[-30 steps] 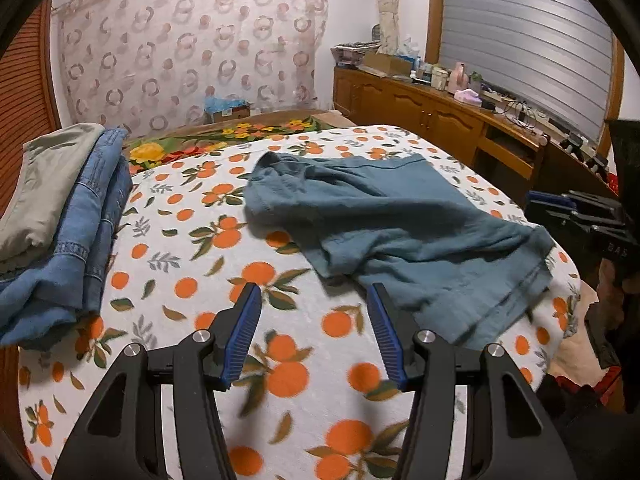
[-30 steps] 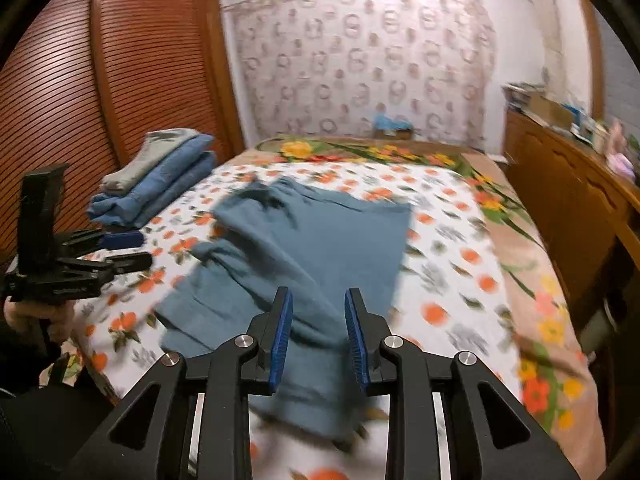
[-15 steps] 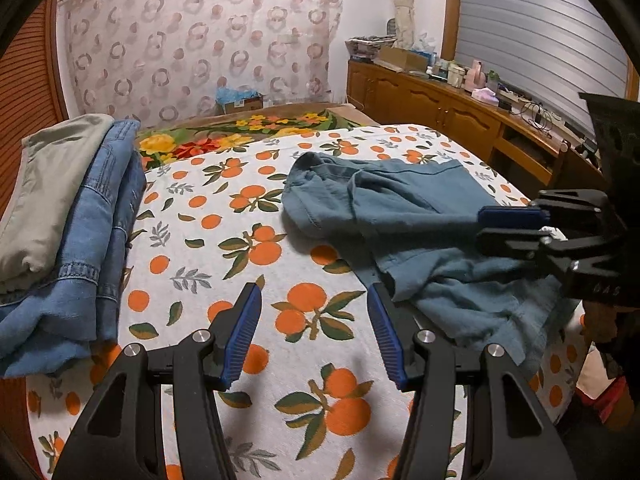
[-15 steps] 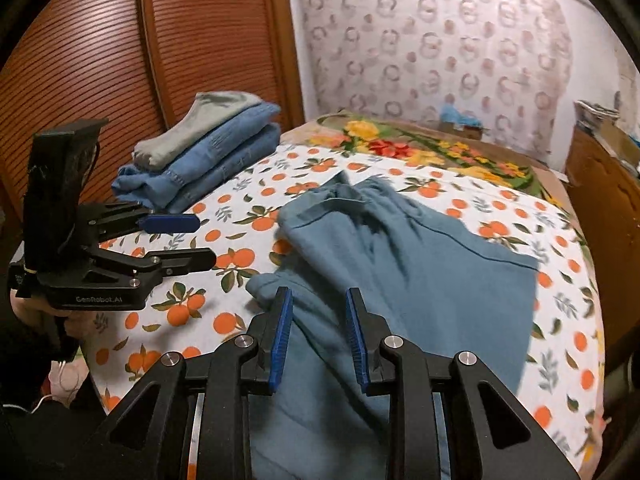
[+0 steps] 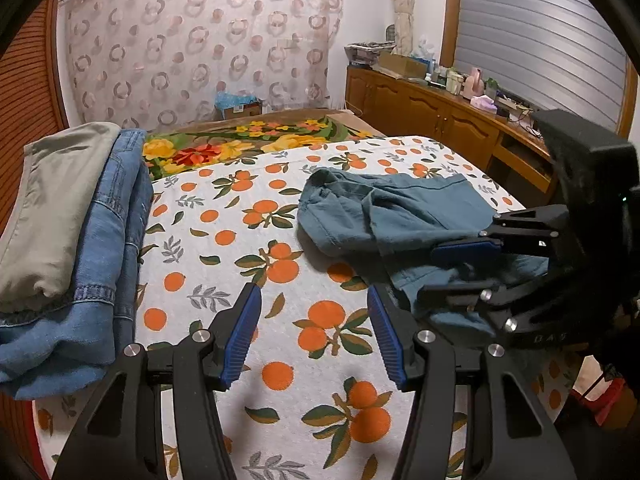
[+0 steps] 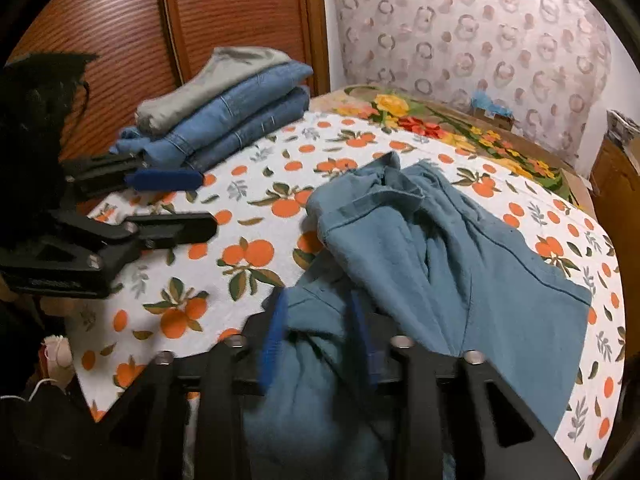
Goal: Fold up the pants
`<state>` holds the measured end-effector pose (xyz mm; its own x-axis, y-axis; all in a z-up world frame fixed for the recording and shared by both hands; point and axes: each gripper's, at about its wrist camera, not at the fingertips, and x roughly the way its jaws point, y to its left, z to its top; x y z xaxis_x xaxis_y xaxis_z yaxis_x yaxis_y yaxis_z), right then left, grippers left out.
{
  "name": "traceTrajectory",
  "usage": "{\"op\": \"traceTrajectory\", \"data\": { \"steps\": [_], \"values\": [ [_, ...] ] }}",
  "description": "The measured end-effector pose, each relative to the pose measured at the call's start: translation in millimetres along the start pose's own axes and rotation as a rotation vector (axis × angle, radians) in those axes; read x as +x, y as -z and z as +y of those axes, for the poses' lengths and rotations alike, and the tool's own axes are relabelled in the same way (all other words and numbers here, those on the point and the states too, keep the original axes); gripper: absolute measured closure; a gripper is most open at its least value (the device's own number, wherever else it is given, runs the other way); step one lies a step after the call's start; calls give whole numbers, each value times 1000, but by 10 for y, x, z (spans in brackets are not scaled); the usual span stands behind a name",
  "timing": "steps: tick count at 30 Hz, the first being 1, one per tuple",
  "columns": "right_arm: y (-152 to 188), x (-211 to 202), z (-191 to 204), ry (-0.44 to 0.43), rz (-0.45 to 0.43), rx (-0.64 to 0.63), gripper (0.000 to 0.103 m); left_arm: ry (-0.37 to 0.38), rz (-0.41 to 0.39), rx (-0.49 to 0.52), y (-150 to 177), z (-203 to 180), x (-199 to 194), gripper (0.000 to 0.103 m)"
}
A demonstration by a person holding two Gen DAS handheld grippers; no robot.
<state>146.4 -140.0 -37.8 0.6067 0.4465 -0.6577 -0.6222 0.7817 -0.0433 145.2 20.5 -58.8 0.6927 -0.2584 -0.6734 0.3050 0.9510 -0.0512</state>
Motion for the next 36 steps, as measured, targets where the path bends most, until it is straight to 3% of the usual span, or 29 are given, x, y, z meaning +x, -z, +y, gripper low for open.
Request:
{"op": "traceTrajectory", "data": {
  "steps": [11,13,16,22,36],
  "values": [
    [-77,167,137,2,25,-53,59,-3,30,-26,45,117,105,47],
    [-79,153,121,-15,24,-57,95,-2,33,-27,43,117,117,47],
    [-95,51,34,-39,-12,-19,99,0,36,-26,33,111,128,47],
    [-144,-172,-155,-20,-85,16,100,4,41,-15,-28,62,158,47],
    [-76,-517,-857,161,-170,141,100,24,68,37,-270,-196,384,47]
  ]
}}
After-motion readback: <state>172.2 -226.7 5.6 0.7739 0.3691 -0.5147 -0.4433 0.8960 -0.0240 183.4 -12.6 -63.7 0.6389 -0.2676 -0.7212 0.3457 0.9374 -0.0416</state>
